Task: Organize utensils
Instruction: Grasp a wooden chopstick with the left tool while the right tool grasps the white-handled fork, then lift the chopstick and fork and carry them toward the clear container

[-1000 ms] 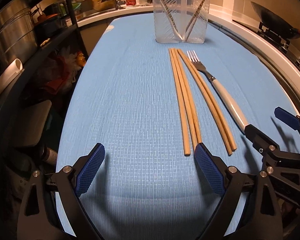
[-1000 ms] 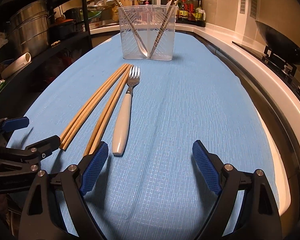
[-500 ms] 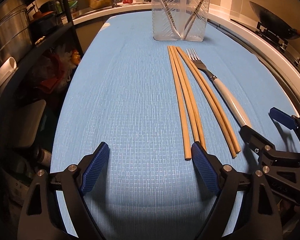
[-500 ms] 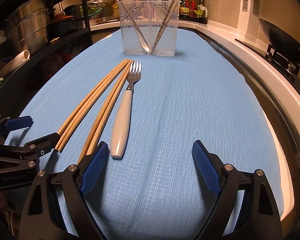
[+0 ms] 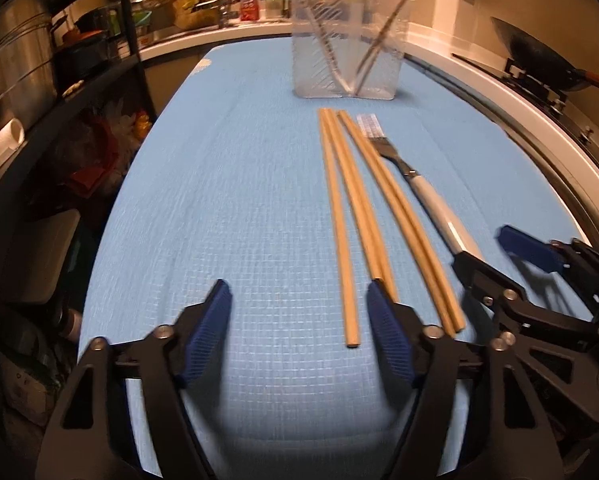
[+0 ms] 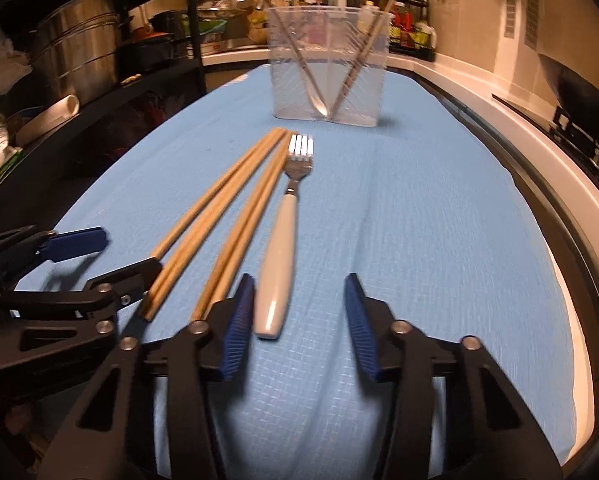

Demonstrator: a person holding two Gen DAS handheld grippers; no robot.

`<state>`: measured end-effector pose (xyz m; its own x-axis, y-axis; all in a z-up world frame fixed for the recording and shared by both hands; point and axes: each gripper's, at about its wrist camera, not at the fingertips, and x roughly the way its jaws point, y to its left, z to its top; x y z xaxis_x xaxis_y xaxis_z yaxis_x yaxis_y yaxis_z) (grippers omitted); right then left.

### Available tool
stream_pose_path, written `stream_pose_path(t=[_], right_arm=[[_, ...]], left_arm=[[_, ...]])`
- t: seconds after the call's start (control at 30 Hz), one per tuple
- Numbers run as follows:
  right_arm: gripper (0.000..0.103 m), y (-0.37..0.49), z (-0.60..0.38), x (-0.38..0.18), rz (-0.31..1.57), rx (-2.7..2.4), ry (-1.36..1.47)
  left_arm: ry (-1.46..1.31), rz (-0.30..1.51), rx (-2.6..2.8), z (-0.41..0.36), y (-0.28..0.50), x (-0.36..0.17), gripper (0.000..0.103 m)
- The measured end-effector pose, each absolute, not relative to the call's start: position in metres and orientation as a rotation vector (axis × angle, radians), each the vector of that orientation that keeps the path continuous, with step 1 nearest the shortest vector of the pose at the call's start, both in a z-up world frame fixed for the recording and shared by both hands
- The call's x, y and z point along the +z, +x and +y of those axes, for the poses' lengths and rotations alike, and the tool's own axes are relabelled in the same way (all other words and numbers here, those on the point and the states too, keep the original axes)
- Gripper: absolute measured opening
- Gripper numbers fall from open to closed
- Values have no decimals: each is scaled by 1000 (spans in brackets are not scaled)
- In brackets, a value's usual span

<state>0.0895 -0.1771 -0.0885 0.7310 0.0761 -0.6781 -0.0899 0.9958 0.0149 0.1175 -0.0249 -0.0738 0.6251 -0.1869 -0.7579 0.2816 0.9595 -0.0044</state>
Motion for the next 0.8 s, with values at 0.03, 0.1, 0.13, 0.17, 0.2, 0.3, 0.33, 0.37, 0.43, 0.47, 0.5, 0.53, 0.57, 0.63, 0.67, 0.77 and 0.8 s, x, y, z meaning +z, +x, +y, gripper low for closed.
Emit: stream_pose_path(t=[0.03,0.1,0.13,0.17,0.2,0.3,0.33,0.37,0.43,0.47,0.5,0.53,0.57,0.63,0.67,0.77,0.8], right_arm=[[31,89,-175,-88,739,112,-23],[18,87,-171,-89,734,136,-24],[18,87,-171,-88,734,135,-26],[18,87,-171,-88,735,135,-21],[18,87,-174,-88,739,134,-6],[17,85,-183,-86,749,123,27],[17,84,-186,-85,749,119,38],[17,83,-189,-83,746,114,44],[17,79,-193,-78,734,109,47],[17,77,-194,-75,726,107,50],[17,75,-195,-71,717,107,53],[17,73,-197,-69,708,108,55],[17,70,-197,-65,698,109,55],[17,65,-198,-57,677,108,55],[17,62,-198,-53,664,108,52],[17,52,-198,-37,623,112,43],[17,50,-198,-33,612,114,42]], left_arm=[[125,846,-291,-27,116,-73,48],[144,833,-330,-33,112,-72,28],[149,832,-342,-36,111,-72,13],[153,833,-351,-37,110,-72,7],[152,838,-349,-37,110,-72,7],[125,850,-338,-27,110,-69,7],[121,843,-333,-24,109,-66,6],[117,832,-330,-21,108,-62,6],[109,804,-327,-15,103,-52,6],[107,789,-326,-12,101,-47,6],[107,773,-324,-10,100,-41,6],[106,758,-323,-9,98,-36,6],[104,746,-324,-8,97,-31,6],[97,724,-327,-6,95,-22,6],[95,713,-327,-5,93,-17,6],[91,684,-332,-5,87,-6,6],[91,671,-332,-4,85,-1,6]])
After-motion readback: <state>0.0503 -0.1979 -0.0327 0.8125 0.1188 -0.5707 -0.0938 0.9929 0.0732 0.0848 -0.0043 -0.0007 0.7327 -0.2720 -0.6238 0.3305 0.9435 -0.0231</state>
